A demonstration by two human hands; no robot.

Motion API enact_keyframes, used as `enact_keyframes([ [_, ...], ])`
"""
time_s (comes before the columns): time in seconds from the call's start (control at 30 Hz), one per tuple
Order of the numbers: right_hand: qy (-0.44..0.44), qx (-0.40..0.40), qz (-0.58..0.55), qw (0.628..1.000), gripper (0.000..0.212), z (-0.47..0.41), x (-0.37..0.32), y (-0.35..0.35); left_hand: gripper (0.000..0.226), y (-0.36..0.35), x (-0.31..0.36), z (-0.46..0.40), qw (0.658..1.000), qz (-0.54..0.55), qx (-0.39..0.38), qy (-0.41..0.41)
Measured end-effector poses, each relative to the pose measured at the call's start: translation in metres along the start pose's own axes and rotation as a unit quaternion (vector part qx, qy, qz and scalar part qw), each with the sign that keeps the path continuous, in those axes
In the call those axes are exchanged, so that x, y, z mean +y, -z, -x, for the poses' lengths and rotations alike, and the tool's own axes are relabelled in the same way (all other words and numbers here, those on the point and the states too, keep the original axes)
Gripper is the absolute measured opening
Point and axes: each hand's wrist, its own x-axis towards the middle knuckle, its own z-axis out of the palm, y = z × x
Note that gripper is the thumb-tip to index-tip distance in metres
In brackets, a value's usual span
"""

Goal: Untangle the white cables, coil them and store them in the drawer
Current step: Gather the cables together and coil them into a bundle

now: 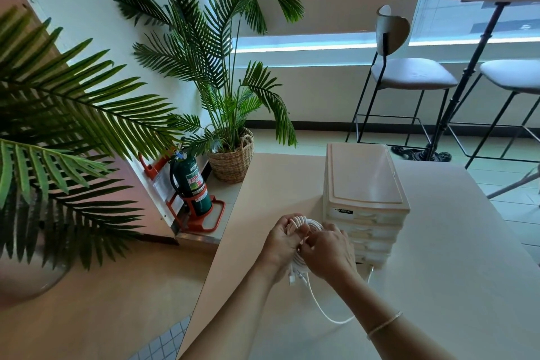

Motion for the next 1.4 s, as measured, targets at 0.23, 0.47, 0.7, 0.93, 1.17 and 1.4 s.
enact_keyframes([
  [0.23, -0.071, 0.055, -0.2, 0.976, 0.029, 0.0, 0.002, 0.006, 0.027, 0.0, -0.003, -0.002, 0.996, -0.085, -0.021, -0.017],
  [0.47, -0.213, -0.025, -0.437, 0.873, 0.022, -0.002, 0.002, 0.033, 0.031, 0.019, -0.002, -0.005, 0.957, -0.275, -0.074, -0.056],
  [0.7, -0.147, -0.072, -0.442, 0.882, 0.017, -0.009, 0.003, 0.056, 0.035, 0.034, -0.001, -0.007, 0.894, -0.436, -0.067, -0.082],
  [0.93, -0.046, -0.126, -0.238, 0.962, 0.025, -0.015, 0.021, 0.069, 0.036, 0.048, -0.001, -0.01, 0.805, -0.575, -0.09, -0.116],
  [1.17, -0.05, 0.043, -0.013, 0.998, 0.013, -0.028, 0.045, 0.078, 0.039, 0.043, -0.004, -0.01, 0.836, -0.536, -0.106, -0.055],
  [1.4, -0.099, 0.129, -0.079, 0.984, 0.017, -0.027, 0.068, 0.058, 0.04, 0.022, 0.001, 0.002, 0.911, -0.329, -0.233, 0.088],
])
